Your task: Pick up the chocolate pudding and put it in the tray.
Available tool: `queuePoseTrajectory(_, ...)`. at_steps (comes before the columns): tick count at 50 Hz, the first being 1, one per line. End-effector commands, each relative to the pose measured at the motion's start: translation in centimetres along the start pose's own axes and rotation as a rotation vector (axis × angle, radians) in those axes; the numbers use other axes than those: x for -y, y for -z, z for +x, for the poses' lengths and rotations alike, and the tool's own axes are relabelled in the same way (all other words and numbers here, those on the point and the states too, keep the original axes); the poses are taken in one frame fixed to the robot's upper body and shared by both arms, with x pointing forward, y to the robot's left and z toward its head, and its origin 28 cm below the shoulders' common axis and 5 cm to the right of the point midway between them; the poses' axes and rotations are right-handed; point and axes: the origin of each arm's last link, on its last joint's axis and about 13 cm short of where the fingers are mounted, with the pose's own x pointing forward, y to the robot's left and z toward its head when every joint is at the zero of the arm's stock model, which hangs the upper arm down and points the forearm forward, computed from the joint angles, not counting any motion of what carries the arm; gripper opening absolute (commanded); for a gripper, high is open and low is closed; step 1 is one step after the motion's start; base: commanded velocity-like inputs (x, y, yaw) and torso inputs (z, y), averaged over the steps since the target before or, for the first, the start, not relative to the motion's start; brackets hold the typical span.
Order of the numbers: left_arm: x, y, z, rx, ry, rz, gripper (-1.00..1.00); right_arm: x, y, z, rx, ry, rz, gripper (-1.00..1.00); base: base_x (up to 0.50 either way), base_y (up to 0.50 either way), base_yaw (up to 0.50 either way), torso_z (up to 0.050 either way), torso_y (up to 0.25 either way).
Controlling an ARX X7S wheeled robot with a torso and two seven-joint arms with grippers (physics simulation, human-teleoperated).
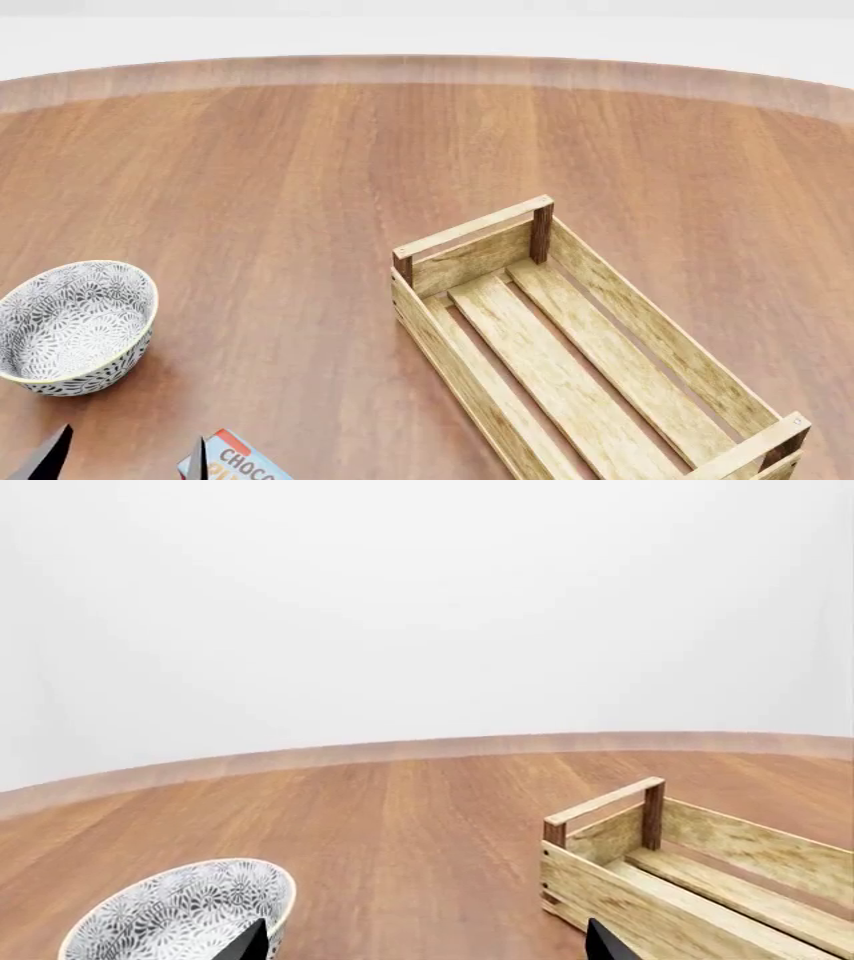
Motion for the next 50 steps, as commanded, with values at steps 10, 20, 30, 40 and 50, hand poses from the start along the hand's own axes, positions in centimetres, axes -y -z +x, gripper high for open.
queuePoseTrajectory(10, 0.1, 0.0, -0.1, 0.002, 0.007, 0.001, 1.00, -0.1, 0.1, 0.9, -0.002, -0.015, 0.000, 1.00, 0.00, 0.00, 0.00, 0.000, 0.000)
queuePoseTrajectory(20, 0.2, 0.0, 0.0, 0.002, 0.009, 0.003, 1.00, -0.1, 0.4, 1.4, -0.006, -0.020, 0.010, 1.00, 0.00, 0.00, 0.00, 0.000, 0.000)
queuePoseTrajectory(30, 0.3, 0.1, -0.1, 0.002, 0.010, 0.004, 1.00, -0.1, 0.6, 1.8, -0.009, -0.027, 0.012, 1.00, 0.00, 0.00, 0.00, 0.000, 0.000)
queuePoseTrajectory(40, 0.3, 0.0, -0.1, 0.005, 0.011, 0.003, 1.00, -0.1, 1.0, 2.3, -0.014, -0.028, 0.014, 1.00, 0.00, 0.00, 0.00, 0.000, 0.000)
queuePoseTrajectory(50, 0.3, 0.1, -0.1, 0.006, 0.013, 0.005, 1.00, 0.1, 1.2, 2.7, -0.021, -0.024, 0.018, 1.00, 0.00, 0.00, 0.00, 0.000, 0.000)
